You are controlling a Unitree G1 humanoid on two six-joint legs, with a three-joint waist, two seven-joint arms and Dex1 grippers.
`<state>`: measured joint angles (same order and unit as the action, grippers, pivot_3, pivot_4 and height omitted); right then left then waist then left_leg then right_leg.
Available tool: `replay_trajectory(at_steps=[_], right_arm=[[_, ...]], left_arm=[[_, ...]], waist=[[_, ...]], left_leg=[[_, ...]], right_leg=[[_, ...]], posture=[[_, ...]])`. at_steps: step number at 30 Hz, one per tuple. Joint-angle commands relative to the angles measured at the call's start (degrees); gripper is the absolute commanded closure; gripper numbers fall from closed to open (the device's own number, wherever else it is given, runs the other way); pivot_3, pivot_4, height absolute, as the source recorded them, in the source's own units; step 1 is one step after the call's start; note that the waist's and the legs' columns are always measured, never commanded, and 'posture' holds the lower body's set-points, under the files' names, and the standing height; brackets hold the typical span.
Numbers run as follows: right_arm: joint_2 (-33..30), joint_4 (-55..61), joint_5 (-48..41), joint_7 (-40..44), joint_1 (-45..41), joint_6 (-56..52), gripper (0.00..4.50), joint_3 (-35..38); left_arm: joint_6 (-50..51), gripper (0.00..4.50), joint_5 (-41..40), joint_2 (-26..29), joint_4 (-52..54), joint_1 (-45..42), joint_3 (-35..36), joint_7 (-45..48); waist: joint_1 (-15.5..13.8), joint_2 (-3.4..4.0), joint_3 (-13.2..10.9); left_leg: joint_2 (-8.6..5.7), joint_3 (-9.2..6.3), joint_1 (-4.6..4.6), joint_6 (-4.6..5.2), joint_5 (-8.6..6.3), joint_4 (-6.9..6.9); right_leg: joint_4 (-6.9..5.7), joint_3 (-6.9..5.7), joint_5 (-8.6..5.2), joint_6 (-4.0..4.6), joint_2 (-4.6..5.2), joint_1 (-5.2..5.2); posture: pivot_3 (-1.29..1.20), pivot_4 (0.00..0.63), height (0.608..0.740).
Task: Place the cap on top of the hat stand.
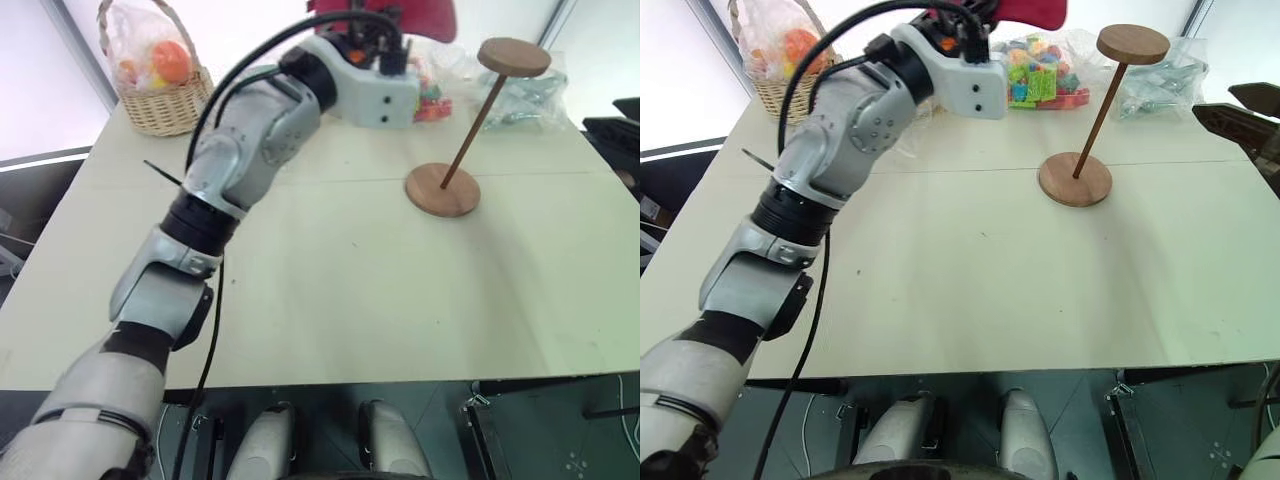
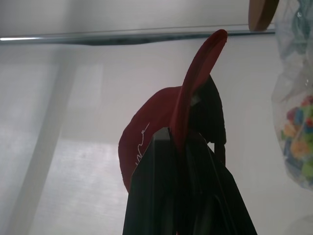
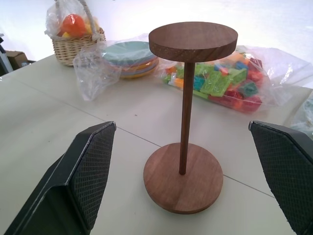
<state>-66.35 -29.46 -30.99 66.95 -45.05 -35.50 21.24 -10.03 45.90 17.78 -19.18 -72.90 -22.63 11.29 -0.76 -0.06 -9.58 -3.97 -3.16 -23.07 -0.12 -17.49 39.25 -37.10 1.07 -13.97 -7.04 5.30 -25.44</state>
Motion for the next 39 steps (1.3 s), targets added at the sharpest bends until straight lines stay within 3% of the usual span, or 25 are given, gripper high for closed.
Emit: replay_trajectory(at_steps=[1, 14, 28, 39], right_arm=[[-1.4, 1.4, -0.6, 0.0, -0.3, 0.8, 0.00, 2.4], [-3.9, -1.4, 0.2, -0.1, -0.7, 1.5, 0.00, 3.3], [-5.1, -2.5, -0.1, 0.9, 2.5, 2.8, 0.00, 5.8], [-5.5, -4.4, 0.1, 1.7, 3.3, 4.5, 0.00, 6.6]], left_arm=[[-1.6, 4.44, 1.4, -1.5, -1.0, -2.7, -0.7, -4.9], [-1.7, 4.44, 5.0, -12.0, -4.5, -2.1, -7.2, -10.9], [-2.2, 4.44, 7.0, -16.0, -8.7, 1.2, -13.9, -8.7], [-2.0, 4.44, 7.7, -18.4, -17.0, -0.9, -15.6, -9.6]], waist=[[0.0, 0.00, 0.0], [-0.1, -0.01, 0.0], [-0.1, 0.02, 0.0], [-0.1, 0.03, 0.0]], left_leg=[[-0.02, 0.00, 0.00, 0.00, 0.00, 0.00], [-0.15, 0.01, -0.02, 0.01, 0.00, 0.00], [-0.16, 0.05, 0.01, 0.01, 0.00, 0.00], [-0.17, 0.05, 0.01, 0.02, 0.00, 0.00]], right_leg=[[0.00, 0.00, -0.01, -0.01, 0.02, 0.00], [0.01, -0.01, -0.03, -0.06, 0.17, -0.01], [-0.01, 0.01, -0.03, -0.07, 0.19, 0.00], [-0.01, 0.01, -0.03, -0.07, 0.20, 0.00]], posture=[[0.00, 0.150, 0.740], [0.00, 0.150, 0.740], [0.00, 0.150, 0.740], [0.00, 0.150, 0.740]])
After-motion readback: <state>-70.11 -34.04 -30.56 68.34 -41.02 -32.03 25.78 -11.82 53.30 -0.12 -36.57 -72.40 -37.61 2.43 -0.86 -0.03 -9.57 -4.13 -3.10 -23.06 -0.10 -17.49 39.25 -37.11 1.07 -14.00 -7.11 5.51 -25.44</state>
